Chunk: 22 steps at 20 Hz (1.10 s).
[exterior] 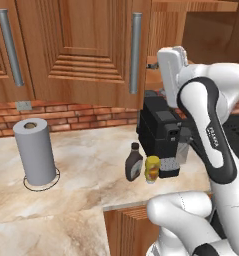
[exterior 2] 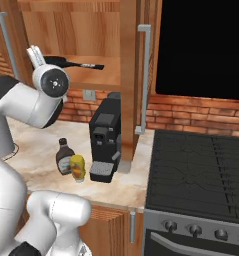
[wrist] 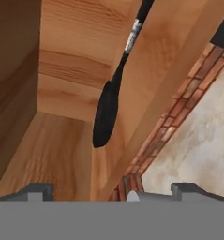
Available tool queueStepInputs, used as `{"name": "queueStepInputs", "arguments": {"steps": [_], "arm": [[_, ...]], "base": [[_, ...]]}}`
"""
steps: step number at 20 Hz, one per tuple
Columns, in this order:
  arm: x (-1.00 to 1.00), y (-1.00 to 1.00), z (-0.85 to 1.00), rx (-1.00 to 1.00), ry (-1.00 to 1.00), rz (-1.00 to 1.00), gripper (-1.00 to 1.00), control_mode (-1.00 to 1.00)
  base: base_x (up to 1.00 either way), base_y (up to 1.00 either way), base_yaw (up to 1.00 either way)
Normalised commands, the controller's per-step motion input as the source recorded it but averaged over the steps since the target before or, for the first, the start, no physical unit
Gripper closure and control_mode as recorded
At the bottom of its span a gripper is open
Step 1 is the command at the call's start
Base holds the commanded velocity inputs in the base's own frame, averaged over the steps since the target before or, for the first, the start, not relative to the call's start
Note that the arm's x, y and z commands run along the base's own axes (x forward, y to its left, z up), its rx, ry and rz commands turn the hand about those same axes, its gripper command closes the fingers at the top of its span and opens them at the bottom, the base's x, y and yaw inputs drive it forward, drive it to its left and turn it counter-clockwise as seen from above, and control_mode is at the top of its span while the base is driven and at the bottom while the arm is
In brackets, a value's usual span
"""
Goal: Pick the pan from the cabinet and place it on the stove. Then turn on the stove burner for the pan.
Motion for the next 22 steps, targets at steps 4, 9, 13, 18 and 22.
{"name": "queueStepInputs", "arguments": {"steps": [4, 9, 13, 18, 22], "arm": [[0.42, 0.26, -0.01, 0.02, 0.08, 0.10, -1.00, -1.00], [0.26, 0.21, -0.01, 0.03, 0.07, 0.17, -1.00, -1.00], [-0.09, 0.30, 0.00, 0.02, 0.01, 0.22, -1.00, -1.00], [-0.45, 0.51, 0.00, 0.00, 0.00, 0.24, -1.00, -1.00], [-0.49, 0.71, -0.01, 0.00, 0.00, 0.24, -1.00, -1.00]], "base": [[0.00, 0.00, 0.00], [0.00, 0.00, 0.00], [0.00, 0.00, 0.00], [0.00, 0.00, 0.00], [0.00, 0.00, 0.00]]}}
